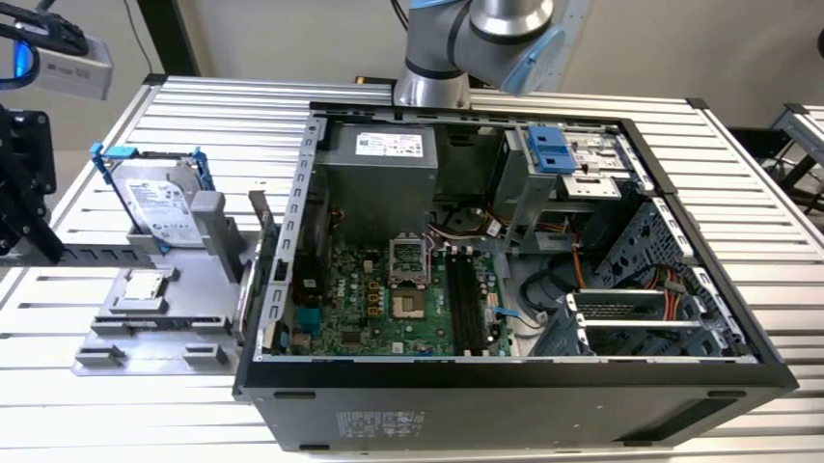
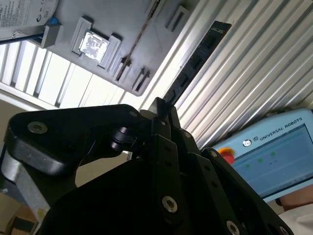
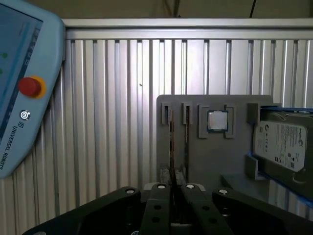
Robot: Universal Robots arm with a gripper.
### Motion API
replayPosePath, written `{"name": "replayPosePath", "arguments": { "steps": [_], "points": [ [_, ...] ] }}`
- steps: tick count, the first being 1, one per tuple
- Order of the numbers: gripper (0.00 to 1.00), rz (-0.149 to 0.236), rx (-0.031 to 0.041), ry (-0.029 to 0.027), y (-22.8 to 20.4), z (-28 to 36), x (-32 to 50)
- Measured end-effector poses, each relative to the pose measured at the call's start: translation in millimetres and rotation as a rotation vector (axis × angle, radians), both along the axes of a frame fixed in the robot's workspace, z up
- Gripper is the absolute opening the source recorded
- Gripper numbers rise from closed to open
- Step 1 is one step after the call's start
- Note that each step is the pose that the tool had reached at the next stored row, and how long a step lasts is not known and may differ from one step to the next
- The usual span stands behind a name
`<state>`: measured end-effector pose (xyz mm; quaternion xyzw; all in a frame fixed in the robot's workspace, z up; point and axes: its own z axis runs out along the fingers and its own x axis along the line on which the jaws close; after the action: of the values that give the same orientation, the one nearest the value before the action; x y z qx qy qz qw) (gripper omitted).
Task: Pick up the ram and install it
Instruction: 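Pick up the ram and move it above insertion slot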
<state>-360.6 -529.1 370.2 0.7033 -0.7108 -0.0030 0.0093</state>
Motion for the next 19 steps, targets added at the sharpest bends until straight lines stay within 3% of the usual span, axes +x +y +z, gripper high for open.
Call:
{"name": "replayPosePath", "arguments": {
  "steps": [13, 19],
  "points": [
    [0.0, 0.0, -0.0001, 0.0001, 0.0, 23.5, 0.0],
    [0.0, 0.0, 0.0, 0.0, 0.0, 25.2, 0.0]
  ]
}}
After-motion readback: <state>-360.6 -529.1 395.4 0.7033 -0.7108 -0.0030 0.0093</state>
